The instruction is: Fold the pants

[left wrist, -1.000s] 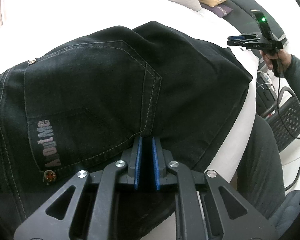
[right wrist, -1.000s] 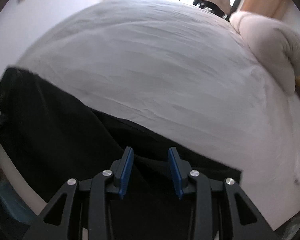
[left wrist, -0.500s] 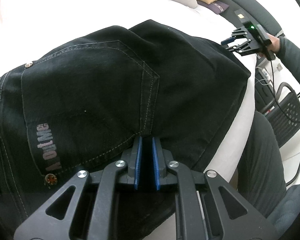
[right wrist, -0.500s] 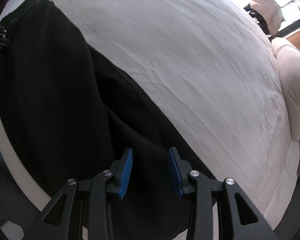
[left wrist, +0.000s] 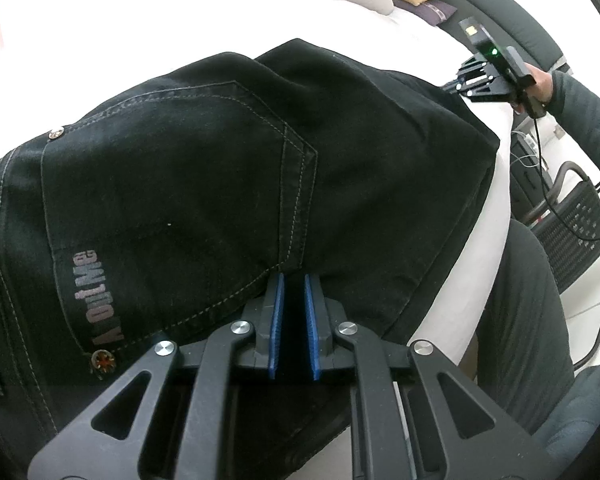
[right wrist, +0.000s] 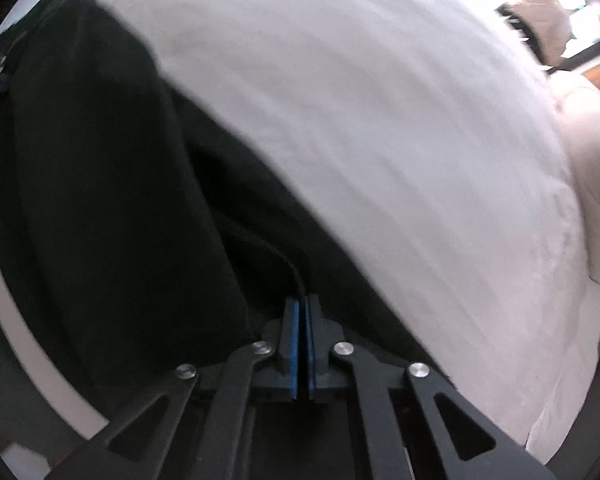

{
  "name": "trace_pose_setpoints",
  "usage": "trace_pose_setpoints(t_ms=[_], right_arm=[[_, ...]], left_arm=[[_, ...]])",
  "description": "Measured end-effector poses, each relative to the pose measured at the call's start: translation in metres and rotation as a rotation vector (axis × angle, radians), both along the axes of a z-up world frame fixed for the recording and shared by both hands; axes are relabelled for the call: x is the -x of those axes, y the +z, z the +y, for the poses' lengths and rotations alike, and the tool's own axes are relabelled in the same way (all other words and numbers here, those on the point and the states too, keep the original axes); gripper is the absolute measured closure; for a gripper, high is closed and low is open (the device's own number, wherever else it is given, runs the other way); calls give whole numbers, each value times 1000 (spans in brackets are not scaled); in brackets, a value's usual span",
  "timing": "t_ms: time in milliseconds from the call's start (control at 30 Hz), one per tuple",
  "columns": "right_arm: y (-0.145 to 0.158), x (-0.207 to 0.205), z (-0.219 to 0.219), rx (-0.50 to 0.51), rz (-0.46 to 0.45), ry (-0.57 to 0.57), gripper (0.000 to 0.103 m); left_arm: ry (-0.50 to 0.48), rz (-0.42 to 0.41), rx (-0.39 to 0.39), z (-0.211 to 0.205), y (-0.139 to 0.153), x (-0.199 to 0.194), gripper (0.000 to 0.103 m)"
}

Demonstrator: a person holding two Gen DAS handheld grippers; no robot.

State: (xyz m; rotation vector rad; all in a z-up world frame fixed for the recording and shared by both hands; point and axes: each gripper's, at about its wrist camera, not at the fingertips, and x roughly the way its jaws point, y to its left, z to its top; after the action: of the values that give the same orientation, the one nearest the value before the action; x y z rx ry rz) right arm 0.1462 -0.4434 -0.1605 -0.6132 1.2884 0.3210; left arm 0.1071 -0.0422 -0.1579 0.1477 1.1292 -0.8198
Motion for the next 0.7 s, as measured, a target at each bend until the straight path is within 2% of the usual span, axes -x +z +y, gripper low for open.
trace_pose_setpoints(t_ms=[167, 233, 267, 333, 367, 433, 467, 500, 567, 633, 700], right_arm=[[32, 9, -29, -67, -214, -181, 102], [34, 9, -42, -91, -262, -270, 102], [28, 6, -45, -92, -258, -305, 101], [7, 2, -44, -28, -233, -356, 101], [-5, -1, -47, 42, -238, -390, 101], [-8, -2, -64, 83, -272, -515, 100], [-4, -1, -75, 68, -290, -577, 96], [5, 4, -90, 32, -320, -664, 83], [23, 15, -113, -2, -375, -786, 66], [38, 36, -131, -37, -416, -827, 65], [50, 60, -139, -93, -442, -858, 54]], left_arm=[[24, -33, -1, -3, 3, 7, 92], [38, -40, 10, -2, 2, 8, 92], [44, -42, 12, -2, 1, 9, 92], [46, -46, 7, -4, 2, 11, 92], [45, -49, 2, -5, 2, 12, 92], [42, -54, -11, -7, 4, 14, 92], [40, -56, -15, -9, 5, 15, 92], [40, -60, -22, -10, 7, 16, 92], [44, -67, -40, -14, 9, 19, 92], [45, -75, -46, -22, 13, 21, 92], [38, -82, -25, -29, 19, 24, 92]])
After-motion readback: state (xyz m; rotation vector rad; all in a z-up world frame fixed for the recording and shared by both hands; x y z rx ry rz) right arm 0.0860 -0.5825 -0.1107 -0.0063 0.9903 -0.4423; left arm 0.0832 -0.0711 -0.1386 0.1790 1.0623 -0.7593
